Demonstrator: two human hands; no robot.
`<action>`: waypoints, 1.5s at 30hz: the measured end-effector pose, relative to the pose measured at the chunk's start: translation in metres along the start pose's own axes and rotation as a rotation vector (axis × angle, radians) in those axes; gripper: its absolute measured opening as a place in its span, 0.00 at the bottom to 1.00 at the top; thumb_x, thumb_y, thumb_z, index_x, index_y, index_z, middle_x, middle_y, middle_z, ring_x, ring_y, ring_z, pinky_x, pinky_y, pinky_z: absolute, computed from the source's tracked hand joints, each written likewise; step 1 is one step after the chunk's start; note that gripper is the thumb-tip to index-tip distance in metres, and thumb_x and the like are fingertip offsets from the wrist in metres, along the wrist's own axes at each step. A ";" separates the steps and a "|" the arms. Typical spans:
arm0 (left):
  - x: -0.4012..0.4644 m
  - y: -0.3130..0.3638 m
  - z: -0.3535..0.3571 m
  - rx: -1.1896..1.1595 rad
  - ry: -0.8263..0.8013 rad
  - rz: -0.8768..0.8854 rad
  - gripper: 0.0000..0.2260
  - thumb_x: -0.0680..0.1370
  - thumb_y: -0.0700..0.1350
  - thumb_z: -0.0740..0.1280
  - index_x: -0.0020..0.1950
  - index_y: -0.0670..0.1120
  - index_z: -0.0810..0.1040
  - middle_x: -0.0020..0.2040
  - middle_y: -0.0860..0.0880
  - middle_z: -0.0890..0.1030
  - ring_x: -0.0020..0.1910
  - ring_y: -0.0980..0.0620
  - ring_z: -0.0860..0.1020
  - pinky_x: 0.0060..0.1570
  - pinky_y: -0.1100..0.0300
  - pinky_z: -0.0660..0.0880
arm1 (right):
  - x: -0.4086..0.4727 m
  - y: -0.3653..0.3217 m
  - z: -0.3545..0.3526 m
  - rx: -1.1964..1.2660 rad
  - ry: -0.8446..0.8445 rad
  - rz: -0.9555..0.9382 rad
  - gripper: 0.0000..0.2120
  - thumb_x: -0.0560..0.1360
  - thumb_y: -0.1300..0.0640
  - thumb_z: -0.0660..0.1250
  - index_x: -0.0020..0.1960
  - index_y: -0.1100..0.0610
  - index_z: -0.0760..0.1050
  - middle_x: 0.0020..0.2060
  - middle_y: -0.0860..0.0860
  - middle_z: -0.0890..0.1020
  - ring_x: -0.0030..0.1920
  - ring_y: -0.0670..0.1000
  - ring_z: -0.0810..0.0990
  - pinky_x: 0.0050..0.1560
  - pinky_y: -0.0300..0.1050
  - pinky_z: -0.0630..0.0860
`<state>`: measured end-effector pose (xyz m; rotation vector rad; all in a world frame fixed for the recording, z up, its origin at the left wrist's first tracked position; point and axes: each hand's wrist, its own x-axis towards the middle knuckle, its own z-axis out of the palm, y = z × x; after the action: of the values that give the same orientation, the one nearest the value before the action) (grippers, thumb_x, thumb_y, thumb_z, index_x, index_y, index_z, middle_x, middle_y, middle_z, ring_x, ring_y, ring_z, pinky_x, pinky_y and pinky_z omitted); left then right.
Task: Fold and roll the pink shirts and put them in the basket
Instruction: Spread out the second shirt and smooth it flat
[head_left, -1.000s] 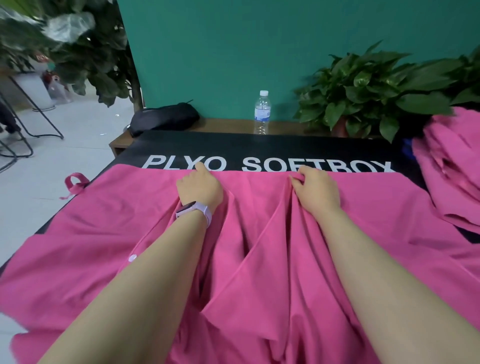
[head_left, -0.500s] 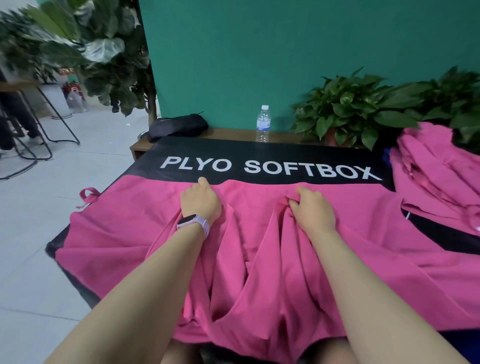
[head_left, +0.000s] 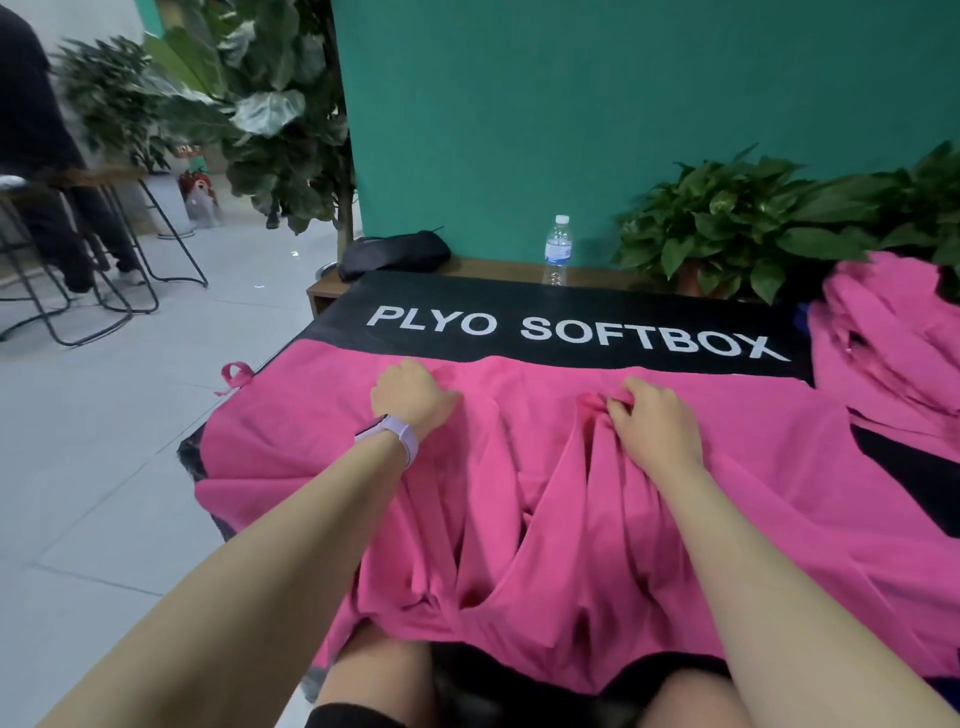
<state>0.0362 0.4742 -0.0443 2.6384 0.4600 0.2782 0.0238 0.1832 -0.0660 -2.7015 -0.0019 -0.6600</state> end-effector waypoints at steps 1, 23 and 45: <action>-0.001 -0.003 -0.001 -0.005 -0.034 0.005 0.21 0.72 0.57 0.72 0.53 0.42 0.77 0.52 0.45 0.82 0.56 0.42 0.79 0.53 0.53 0.75 | 0.001 0.000 0.001 0.020 -0.012 -0.008 0.13 0.77 0.54 0.66 0.38 0.54 0.66 0.37 0.56 0.79 0.40 0.62 0.77 0.37 0.50 0.64; 0.108 0.049 -0.038 -0.004 0.007 0.111 0.14 0.85 0.48 0.49 0.64 0.43 0.67 0.63 0.37 0.76 0.61 0.36 0.75 0.52 0.47 0.70 | 0.007 0.007 0.002 0.132 -0.104 -0.004 0.08 0.76 0.56 0.65 0.40 0.51 0.68 0.30 0.50 0.76 0.35 0.60 0.74 0.33 0.49 0.64; 0.093 0.029 0.039 -0.015 0.292 0.595 0.04 0.75 0.39 0.61 0.40 0.42 0.71 0.39 0.45 0.75 0.41 0.42 0.71 0.42 0.47 0.68 | 0.140 0.001 -0.044 0.127 0.143 0.126 0.14 0.81 0.49 0.63 0.42 0.58 0.75 0.35 0.53 0.76 0.40 0.62 0.74 0.40 0.49 0.67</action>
<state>0.1401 0.4679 -0.0545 2.6674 -0.2578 0.8505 0.1289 0.1555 0.0325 -2.5043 0.1561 -0.7856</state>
